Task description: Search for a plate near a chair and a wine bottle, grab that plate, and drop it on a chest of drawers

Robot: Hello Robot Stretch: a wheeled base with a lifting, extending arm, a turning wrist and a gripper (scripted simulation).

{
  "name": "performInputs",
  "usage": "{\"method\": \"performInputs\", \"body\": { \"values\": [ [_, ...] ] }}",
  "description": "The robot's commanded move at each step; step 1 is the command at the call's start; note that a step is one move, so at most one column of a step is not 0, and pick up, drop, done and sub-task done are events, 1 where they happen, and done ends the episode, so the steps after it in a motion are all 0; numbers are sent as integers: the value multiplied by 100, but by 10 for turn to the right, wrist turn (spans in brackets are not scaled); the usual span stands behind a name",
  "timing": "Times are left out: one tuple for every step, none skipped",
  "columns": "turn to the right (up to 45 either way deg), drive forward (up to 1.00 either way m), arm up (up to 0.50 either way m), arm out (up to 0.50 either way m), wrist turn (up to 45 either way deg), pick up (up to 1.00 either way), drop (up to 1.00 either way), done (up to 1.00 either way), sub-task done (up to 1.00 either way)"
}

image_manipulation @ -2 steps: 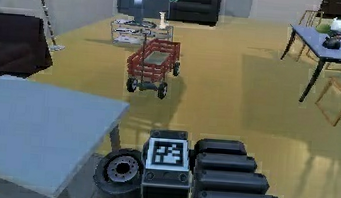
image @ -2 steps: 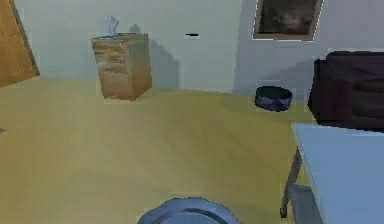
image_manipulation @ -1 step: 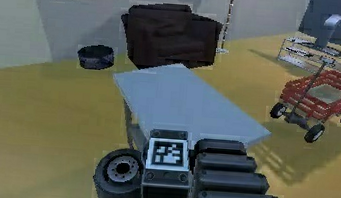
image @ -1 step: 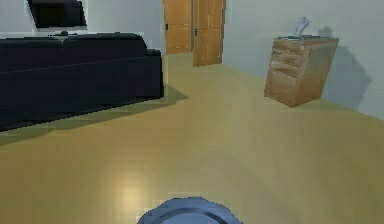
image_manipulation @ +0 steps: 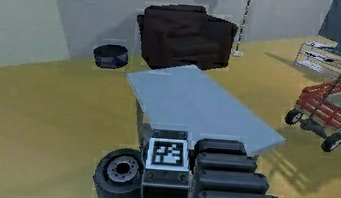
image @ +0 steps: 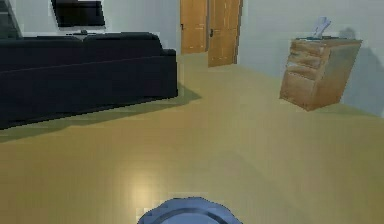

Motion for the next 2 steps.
{"method": "performInputs", "body": {
  "values": [
    [0, 35, 0, 0, 0, 0, 0, 0, 0],
    [60, 0, 0, 0, 0, 0, 0, 0, 0]
  ]
}}
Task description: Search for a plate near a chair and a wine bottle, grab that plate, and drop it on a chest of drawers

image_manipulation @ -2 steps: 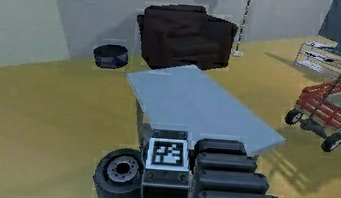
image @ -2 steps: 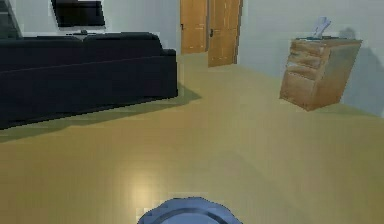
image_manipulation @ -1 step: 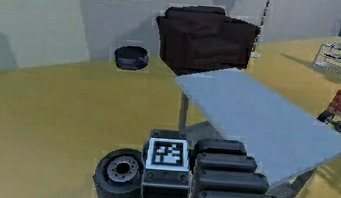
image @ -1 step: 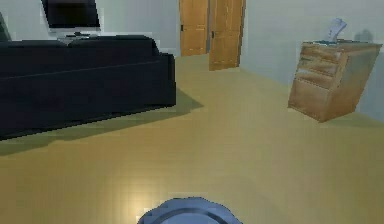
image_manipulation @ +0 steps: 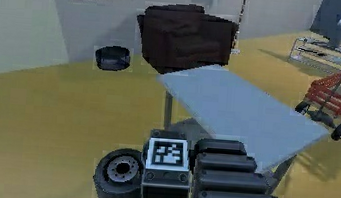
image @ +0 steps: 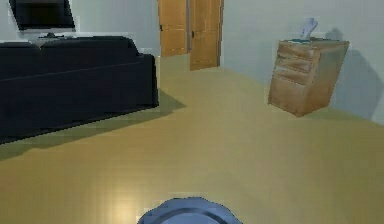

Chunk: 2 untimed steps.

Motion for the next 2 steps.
{"method": "performInputs", "body": {
  "values": [
    [0, 100, 0, 0, 0, 0, 0, 0, 0],
    [30, 0, 0, 0, 0, 0, 0, 0, 0]
  ]
}}
